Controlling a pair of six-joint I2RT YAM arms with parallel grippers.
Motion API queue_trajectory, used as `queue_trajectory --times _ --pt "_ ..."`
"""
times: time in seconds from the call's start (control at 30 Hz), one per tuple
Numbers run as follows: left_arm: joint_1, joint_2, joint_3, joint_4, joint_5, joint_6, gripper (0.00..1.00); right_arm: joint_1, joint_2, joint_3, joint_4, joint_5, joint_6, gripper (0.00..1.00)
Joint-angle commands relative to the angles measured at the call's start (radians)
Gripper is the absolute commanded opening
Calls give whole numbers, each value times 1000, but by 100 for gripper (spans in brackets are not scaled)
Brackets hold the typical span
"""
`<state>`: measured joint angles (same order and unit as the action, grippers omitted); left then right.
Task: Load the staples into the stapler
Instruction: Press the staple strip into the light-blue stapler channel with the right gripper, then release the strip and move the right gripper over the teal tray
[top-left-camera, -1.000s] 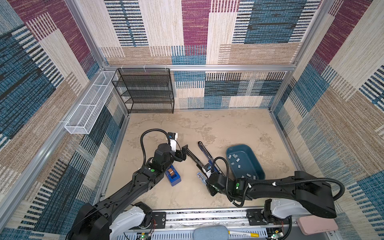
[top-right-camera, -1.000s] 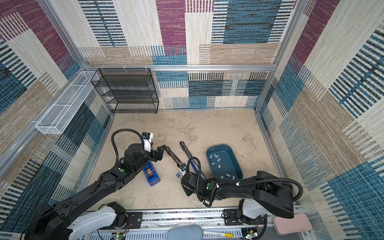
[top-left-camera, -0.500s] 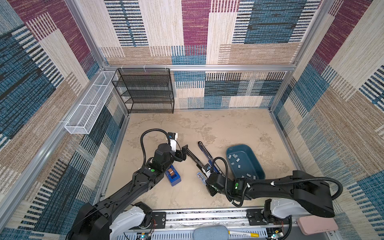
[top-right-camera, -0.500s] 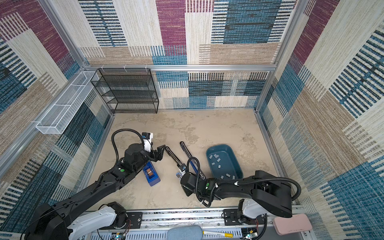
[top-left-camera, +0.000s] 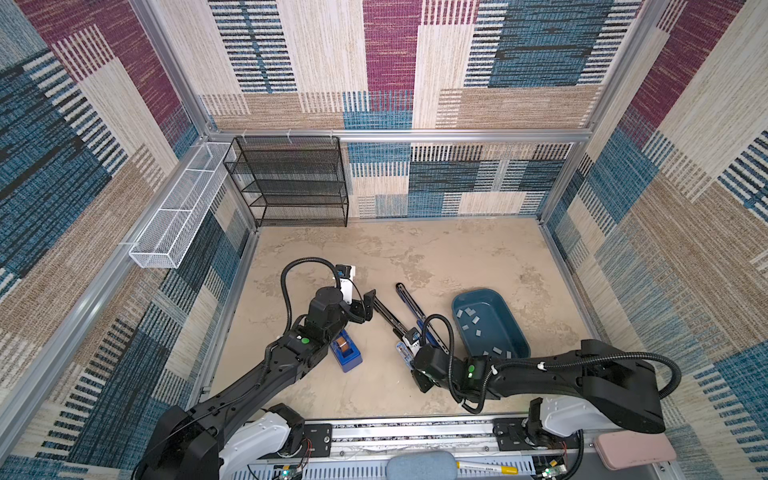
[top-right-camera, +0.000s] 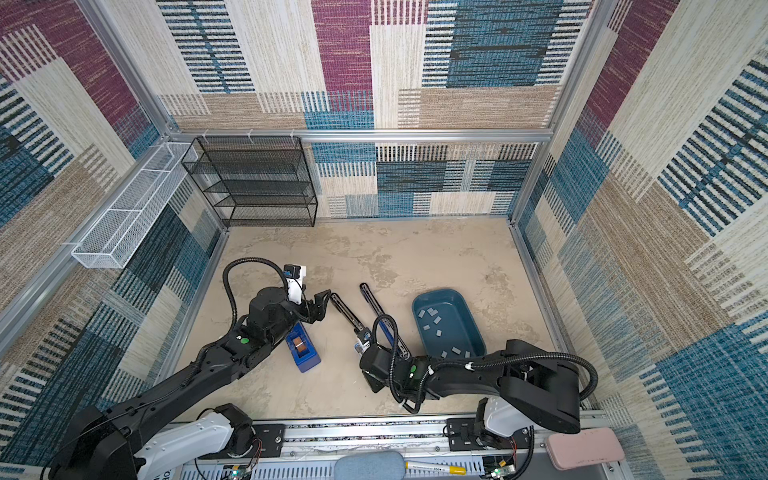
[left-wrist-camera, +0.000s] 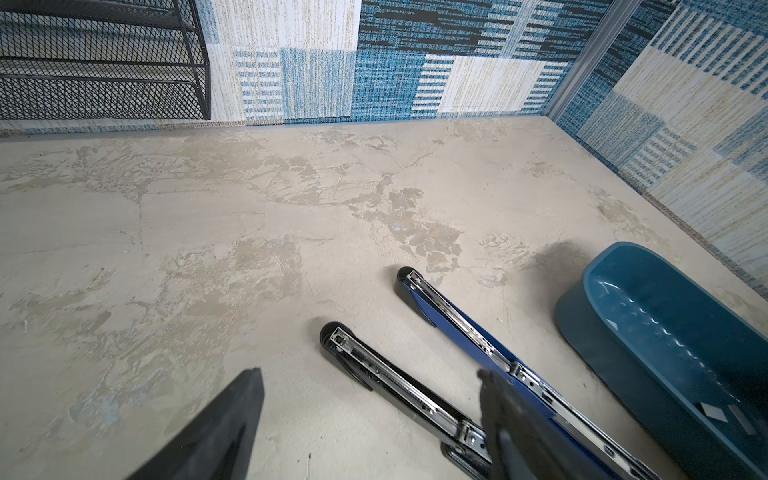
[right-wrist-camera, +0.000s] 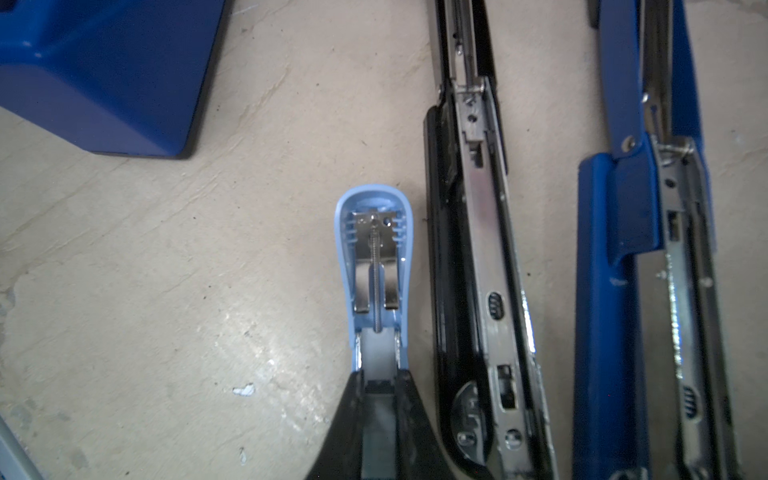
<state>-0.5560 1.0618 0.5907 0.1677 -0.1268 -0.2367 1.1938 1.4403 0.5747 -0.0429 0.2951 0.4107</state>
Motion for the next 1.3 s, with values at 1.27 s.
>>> queue_trajectory --times 1.27 --pt "1 5 3 45 2 -15 85 2 -81 -26 -51 -3 105 34"
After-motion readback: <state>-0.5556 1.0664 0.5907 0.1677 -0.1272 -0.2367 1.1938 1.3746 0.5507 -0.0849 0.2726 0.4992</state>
